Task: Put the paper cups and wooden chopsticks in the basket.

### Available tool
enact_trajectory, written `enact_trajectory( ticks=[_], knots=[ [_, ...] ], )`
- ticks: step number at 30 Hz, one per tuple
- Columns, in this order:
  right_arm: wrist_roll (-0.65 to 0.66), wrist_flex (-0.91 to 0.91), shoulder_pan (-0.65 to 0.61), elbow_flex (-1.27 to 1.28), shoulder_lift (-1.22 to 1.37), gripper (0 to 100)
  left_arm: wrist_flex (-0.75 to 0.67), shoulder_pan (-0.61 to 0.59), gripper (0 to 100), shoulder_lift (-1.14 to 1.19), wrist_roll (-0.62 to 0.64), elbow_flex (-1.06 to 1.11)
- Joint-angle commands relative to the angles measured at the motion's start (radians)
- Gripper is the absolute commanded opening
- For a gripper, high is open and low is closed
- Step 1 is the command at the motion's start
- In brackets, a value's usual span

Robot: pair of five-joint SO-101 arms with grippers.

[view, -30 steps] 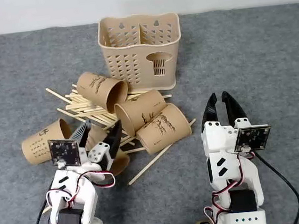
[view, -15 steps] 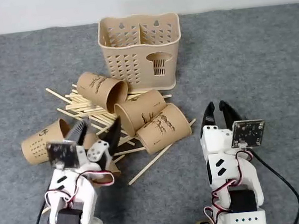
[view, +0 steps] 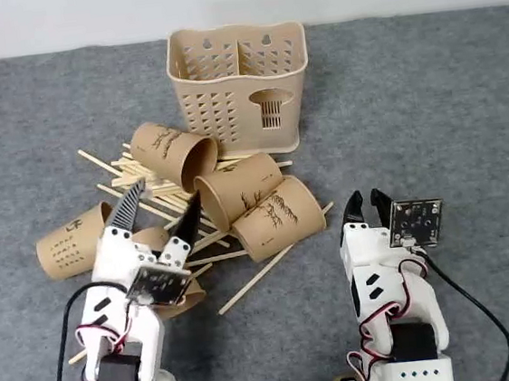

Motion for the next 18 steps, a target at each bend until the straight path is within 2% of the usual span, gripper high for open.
enact_trajectory(
  ticks=[1, 5, 10, 15, 18],
  knots=[
    [0.003, 0.005, 0.008, 0.017, -0.013, 10.5, 0.141, 0.003, 27, -0.012, -0.012, -0.073],
    [0.003, 0.005, 0.007, 0.017, -0.013, 10.5, 0.342, -0.003, 27, -0.012, -0.12, -0.223],
    [0.003, 0.005, 0.004, 0.017, -0.013, 10.5, 0.73, -0.005, 27, -0.012, -0.213, -0.456],
    [0.002, 0.005, 0.002, 0.017, -0.013, 10.5, 1.172, -0.005, 27, -0.012, -0.374, -0.615],
    [0.002, 0.005, 0.002, 0.017, -0.013, 10.5, 1.333, -0.005, 27, -0.012, -0.445, -0.641]
  ],
)
